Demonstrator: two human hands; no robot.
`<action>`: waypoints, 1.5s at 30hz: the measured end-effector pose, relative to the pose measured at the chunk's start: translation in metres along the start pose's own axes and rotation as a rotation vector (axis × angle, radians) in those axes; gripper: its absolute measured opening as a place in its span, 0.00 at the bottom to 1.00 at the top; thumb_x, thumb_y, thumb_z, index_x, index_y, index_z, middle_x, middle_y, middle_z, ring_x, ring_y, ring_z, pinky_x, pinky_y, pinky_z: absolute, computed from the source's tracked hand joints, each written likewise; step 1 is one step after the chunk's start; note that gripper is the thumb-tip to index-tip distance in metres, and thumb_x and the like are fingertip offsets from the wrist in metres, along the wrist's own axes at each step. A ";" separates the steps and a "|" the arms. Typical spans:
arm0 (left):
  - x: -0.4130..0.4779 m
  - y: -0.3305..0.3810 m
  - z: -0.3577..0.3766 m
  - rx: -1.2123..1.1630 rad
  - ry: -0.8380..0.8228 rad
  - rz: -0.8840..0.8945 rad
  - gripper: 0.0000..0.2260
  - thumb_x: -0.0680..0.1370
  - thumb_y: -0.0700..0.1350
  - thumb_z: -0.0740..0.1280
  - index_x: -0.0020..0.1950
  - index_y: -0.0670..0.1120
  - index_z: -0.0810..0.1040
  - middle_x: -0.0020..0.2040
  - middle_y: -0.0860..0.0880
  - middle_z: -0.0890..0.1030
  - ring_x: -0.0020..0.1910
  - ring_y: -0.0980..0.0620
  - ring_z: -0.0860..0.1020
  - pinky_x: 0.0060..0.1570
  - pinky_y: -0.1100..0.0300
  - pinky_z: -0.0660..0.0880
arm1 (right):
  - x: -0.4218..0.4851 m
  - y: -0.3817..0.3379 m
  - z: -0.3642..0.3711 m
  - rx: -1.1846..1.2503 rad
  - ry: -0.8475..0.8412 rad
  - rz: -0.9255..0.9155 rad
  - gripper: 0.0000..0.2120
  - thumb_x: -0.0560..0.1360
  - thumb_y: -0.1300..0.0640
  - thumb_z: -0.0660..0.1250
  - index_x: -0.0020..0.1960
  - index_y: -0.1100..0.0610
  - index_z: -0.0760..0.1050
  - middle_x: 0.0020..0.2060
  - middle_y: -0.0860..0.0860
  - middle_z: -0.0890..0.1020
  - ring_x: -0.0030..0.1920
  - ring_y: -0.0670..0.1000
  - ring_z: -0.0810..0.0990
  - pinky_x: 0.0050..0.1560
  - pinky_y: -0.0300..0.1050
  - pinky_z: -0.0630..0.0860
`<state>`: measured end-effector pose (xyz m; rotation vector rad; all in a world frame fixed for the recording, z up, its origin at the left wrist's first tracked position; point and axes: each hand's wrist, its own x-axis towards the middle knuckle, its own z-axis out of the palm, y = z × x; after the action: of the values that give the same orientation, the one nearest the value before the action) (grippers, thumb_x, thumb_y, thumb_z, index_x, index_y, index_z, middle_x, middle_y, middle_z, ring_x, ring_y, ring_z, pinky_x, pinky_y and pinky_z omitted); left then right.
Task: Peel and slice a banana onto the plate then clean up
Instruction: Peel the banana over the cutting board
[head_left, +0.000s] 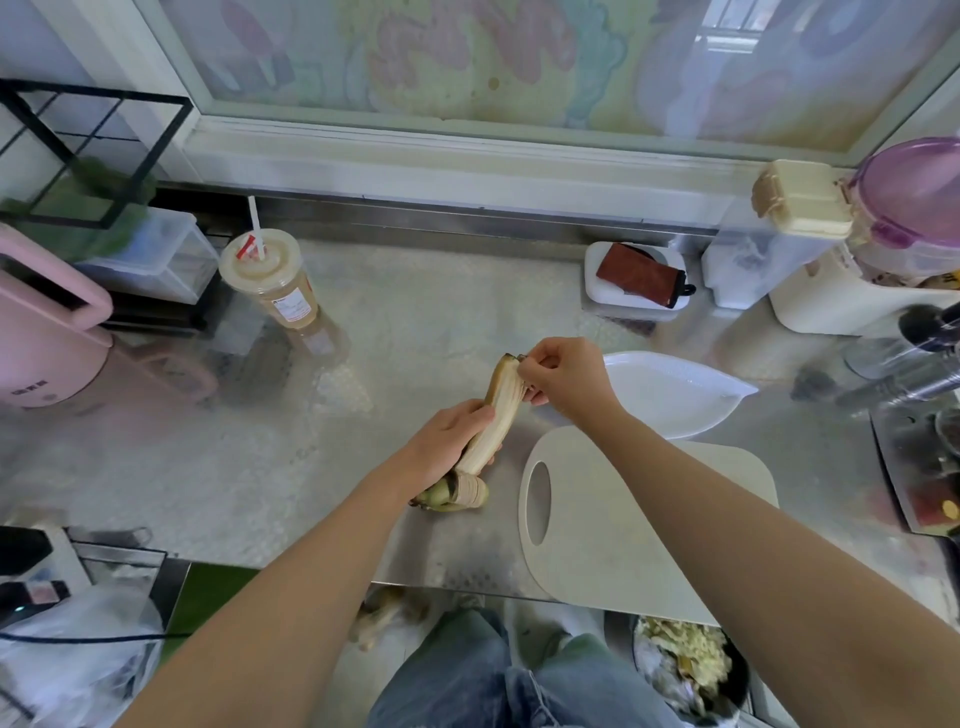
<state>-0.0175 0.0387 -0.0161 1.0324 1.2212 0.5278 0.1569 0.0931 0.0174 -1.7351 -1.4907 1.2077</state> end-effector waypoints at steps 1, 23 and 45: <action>0.001 0.001 0.000 0.001 0.004 0.006 0.12 0.81 0.52 0.58 0.57 0.48 0.76 0.47 0.44 0.83 0.43 0.47 0.82 0.48 0.49 0.76 | 0.000 -0.001 0.000 0.052 0.011 0.026 0.05 0.71 0.63 0.67 0.39 0.64 0.79 0.31 0.57 0.83 0.32 0.53 0.83 0.39 0.50 0.83; 0.014 0.020 -0.042 -1.142 0.730 0.108 0.19 0.77 0.63 0.61 0.57 0.50 0.76 0.40 0.48 0.75 0.38 0.50 0.77 0.51 0.51 0.78 | -0.016 0.038 0.014 0.460 0.136 0.648 0.09 0.76 0.58 0.64 0.44 0.65 0.73 0.30 0.57 0.74 0.24 0.53 0.74 0.26 0.42 0.76; -0.007 0.011 -0.008 0.055 0.144 0.223 0.11 0.76 0.51 0.68 0.54 0.47 0.73 0.37 0.46 0.80 0.32 0.48 0.78 0.37 0.56 0.75 | 0.004 -0.017 0.006 0.438 -0.227 0.332 0.16 0.75 0.50 0.69 0.50 0.63 0.81 0.37 0.55 0.84 0.37 0.51 0.83 0.38 0.41 0.80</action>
<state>-0.0250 0.0409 -0.0025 1.2017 1.2593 0.7561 0.1440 0.1002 0.0281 -1.6156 -0.9676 1.7987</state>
